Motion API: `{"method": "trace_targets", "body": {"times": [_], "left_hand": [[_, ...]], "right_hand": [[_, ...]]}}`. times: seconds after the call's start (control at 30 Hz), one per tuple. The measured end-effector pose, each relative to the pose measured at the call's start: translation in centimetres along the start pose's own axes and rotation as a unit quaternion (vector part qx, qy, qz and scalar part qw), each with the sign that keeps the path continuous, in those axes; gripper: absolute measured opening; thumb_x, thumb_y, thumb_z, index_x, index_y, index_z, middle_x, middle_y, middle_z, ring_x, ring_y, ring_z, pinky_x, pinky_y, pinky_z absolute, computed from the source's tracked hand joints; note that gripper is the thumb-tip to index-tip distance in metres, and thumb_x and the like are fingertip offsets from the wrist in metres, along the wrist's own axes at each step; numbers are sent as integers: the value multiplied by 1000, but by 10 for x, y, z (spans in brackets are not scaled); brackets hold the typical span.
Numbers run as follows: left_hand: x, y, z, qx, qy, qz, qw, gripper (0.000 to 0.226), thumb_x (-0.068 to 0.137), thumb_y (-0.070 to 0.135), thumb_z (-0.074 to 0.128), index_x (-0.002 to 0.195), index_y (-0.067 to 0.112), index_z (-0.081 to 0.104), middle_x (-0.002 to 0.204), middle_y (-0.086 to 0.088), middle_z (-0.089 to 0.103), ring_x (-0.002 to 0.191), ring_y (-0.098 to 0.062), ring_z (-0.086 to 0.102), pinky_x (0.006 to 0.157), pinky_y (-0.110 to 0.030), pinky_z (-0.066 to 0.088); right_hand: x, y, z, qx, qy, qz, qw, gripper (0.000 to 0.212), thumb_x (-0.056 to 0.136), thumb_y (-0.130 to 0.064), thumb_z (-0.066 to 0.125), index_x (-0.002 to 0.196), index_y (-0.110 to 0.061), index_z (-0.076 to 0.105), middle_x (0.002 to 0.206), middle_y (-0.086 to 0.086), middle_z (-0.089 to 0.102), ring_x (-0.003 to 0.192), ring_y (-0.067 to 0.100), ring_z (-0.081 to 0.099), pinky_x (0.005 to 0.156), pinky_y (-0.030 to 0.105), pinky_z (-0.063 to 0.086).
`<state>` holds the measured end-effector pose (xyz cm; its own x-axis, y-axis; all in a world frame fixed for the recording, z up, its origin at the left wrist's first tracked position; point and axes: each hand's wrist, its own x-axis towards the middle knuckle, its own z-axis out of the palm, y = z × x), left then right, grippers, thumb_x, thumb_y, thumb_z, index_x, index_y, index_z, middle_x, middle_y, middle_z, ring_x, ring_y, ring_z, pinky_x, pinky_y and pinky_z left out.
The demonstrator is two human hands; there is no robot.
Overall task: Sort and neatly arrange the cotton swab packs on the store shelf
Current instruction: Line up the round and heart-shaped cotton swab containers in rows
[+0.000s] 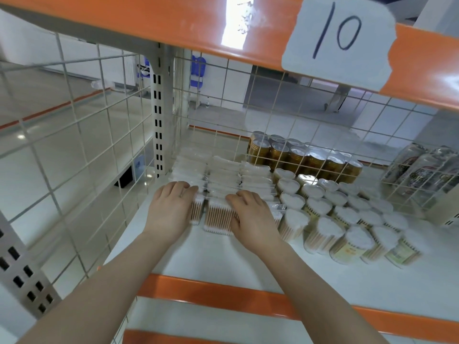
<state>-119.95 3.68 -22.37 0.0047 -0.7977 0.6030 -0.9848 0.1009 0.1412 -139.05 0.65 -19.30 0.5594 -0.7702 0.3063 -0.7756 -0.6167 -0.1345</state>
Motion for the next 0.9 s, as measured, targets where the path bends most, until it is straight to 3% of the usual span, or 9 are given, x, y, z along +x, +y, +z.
{"method": "trace_targets", "body": {"times": [0.3,0.4,0.47,0.53,0.63,0.77,0.83,0.9], "left_hand": [[-4,9,-13,12,-49,-17,999,56,41,-2,85,95,3,70,90,-15,67,81,-35,66,70,-44,53],[-6,10,-17,22,-36,-17,999,45,53,3,79,96,3,69,92,-16,66,84,-37,65,72,-45,53],[-9,13,-21,24,-24,-19,999,32,70,16,57,97,4,67,93,-16,65,84,-36,63,72,-43,53],[-13,17,-25,14,-25,-17,999,37,73,24,39,91,7,67,86,-11,63,74,-31,62,66,-38,52],[-23,27,-29,4,-48,-8,999,33,76,27,37,78,10,65,71,-5,60,60,-28,59,53,-32,46],[-34,38,-33,-6,-96,-11,995,32,73,28,38,73,13,65,65,-2,61,54,-25,60,45,-31,44],[-40,46,-37,-22,-116,-20,993,34,74,30,38,79,14,67,70,-2,64,59,-25,63,48,-33,47],[-48,56,-39,-44,-161,-42,985,33,84,30,40,103,17,64,95,-2,65,86,-26,63,68,-35,48]], "right_hand": [[-6,3,-7,5,-11,8,1000,48,89,-11,47,137,-15,42,138,6,40,126,23,35,101,29,29],[-8,2,-7,17,2,6,1000,48,86,-8,49,133,-12,46,134,9,44,122,26,39,98,32,32],[-9,1,-7,25,16,3,1000,46,84,-5,50,129,-9,50,129,12,49,117,29,43,95,35,35],[-12,0,-6,30,30,-1,999,41,81,-3,53,122,-7,55,121,14,54,109,32,49,90,38,39],[-15,-1,-4,36,57,-8,998,35,75,0,59,109,-5,62,105,15,61,93,35,57,78,42,47],[-23,-1,-6,38,88,-11,995,30,71,0,63,100,-7,66,90,12,65,79,33,61,66,38,49],[-30,0,-8,43,94,-9,995,27,71,-1,64,98,-7,66,88,11,65,76,32,61,63,38,51],[-42,4,-10,47,94,-6,994,27,70,0,65,96,-7,67,86,10,65,73,30,61,60,36,52]]}}
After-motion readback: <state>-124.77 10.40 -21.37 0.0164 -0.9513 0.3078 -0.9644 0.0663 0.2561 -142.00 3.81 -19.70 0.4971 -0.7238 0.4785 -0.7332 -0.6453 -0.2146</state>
